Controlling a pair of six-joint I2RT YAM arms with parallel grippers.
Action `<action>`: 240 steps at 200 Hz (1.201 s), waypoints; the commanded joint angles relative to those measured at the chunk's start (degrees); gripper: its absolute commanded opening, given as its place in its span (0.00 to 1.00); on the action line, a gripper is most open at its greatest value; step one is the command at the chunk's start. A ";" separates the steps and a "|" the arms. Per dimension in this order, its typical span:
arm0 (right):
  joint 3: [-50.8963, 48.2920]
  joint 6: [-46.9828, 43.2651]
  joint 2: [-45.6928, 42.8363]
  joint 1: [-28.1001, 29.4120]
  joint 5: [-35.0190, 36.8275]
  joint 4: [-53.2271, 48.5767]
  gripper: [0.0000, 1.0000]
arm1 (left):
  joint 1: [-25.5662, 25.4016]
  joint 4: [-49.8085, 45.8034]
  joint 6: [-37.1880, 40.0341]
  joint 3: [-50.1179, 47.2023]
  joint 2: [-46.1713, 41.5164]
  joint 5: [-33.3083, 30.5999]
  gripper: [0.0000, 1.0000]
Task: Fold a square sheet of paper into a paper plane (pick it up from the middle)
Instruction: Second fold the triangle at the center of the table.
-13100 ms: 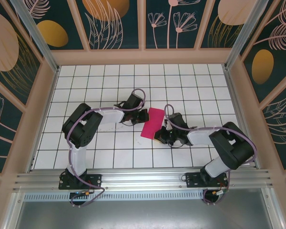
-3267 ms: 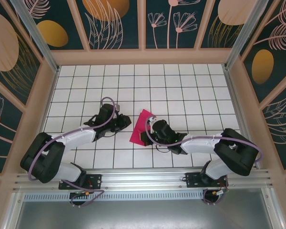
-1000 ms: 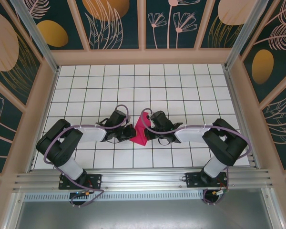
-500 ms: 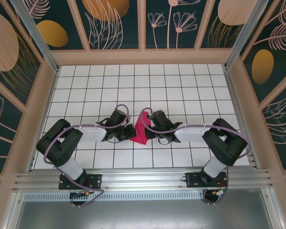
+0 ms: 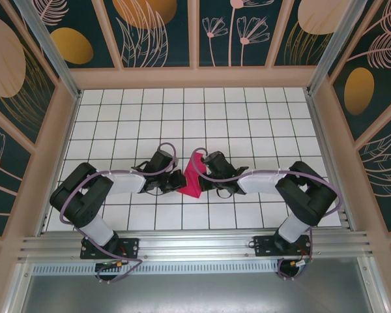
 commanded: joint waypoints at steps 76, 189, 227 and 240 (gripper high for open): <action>2.56 -0.96 1.95 0.61 1.97 -2.35 0.00 | 0.03 -4.06 1.27 0.43 1.17 -2.75 0.07; 1.59 0.65 0.52 1.45 3.75 -2.28 0.00 | 0.02 -4.18 1.23 0.36 1.08 -2.83 0.07; 1.68 0.73 1.31 1.50 4.09 -2.74 0.00 | 0.03 -4.23 1.29 0.43 1.01 -2.84 0.07; 0.87 1.08 1.16 1.58 4.03 -2.01 0.00 | 0.04 -4.23 1.28 0.23 0.83 -2.90 0.07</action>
